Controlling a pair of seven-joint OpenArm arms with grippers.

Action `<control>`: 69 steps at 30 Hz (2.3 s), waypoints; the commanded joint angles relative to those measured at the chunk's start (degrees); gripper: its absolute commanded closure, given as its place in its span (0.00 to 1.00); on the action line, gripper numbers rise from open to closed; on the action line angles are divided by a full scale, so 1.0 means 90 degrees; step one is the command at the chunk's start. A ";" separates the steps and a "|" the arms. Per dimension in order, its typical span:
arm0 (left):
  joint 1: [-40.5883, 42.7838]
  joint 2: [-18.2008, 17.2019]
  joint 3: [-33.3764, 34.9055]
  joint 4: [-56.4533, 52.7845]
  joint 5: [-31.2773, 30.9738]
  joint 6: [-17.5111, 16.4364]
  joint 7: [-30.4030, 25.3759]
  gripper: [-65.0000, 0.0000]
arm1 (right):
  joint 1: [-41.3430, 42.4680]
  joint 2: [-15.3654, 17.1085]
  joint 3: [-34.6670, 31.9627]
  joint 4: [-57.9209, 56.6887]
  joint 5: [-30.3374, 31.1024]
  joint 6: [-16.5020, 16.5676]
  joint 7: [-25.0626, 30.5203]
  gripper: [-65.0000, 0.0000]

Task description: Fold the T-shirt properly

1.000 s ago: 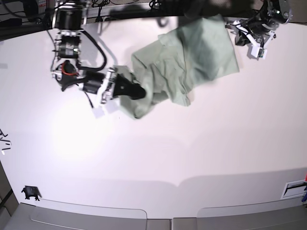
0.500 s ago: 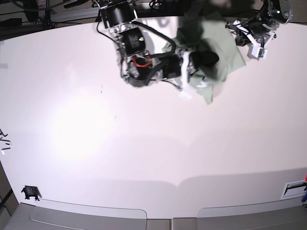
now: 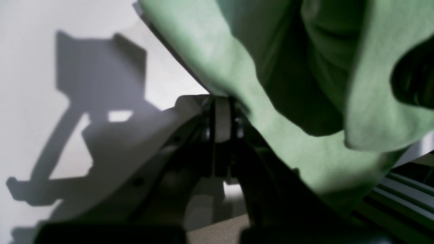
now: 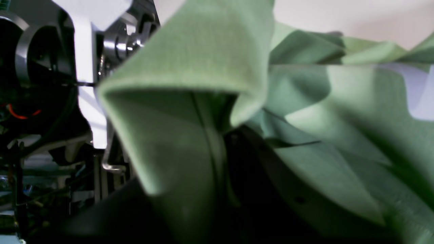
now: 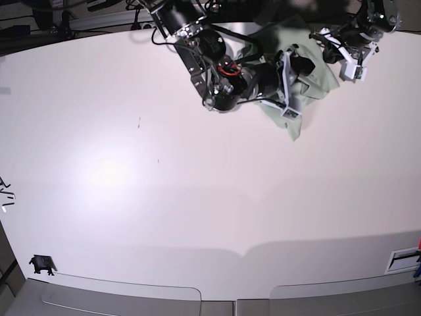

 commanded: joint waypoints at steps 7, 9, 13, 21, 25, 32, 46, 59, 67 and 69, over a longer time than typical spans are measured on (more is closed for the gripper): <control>0.0019 -0.0058 -0.0024 0.0085 -0.0078 -0.0019 -0.0053 1.00 | 0.0180 -0.0086 -0.0012 0.0165 0.1054 0.0017 -0.0063 0.80; 0.0019 -0.0058 -0.0024 0.0085 -0.0078 -0.0017 -0.0053 1.00 | 0.0216 -0.0086 -0.0012 0.0168 0.1472 0.0022 -0.0114 0.80; 0.0019 -0.0058 -0.0032 0.0087 -0.0073 -0.0017 -0.0053 1.00 | 0.0231 -0.0086 -0.0012 0.0168 0.2521 0.0248 -0.0155 0.80; -0.0051 -0.0078 -0.0413 0.0117 -0.0083 -0.0015 -0.0056 1.00 | 0.0403 -0.0086 -0.0005 0.0168 0.3300 0.0463 -0.0355 0.80; -0.0051 -0.0078 -0.0617 0.0131 -0.0080 -0.0015 -0.0049 1.00 | 0.0525 -0.0086 -0.0007 0.0168 0.2900 0.0463 -0.0372 0.80; -0.0051 -0.0134 -0.0998 0.0136 -0.0117 -0.0015 -0.0053 1.00 | 0.0546 -0.0086 -0.0007 0.0168 0.2072 0.0463 -0.0323 0.80; -0.0051 -0.0148 -0.1817 0.0253 -0.0393 -0.0019 -0.0053 1.00 | 0.0549 -0.0086 -0.0012 0.0168 0.3589 0.0463 -0.0321 0.56; -0.0015 -0.0146 -0.2582 0.0889 -0.2127 -0.0750 0.0551 0.98 | 0.0903 -0.0086 0.0563 0.0168 0.3101 0.0463 -0.0367 0.56; -0.0007 0.0068 -0.2572 0.1124 -0.3912 -0.1439 0.2072 0.64 | 0.1073 -0.0086 0.2251 0.0168 0.1239 0.0463 0.0228 0.56; 0.0029 0.0134 -0.2569 0.1124 -0.3942 -0.1439 0.2251 0.64 | 0.1071 -0.0086 0.2565 0.0163 0.1039 0.0463 0.0223 0.56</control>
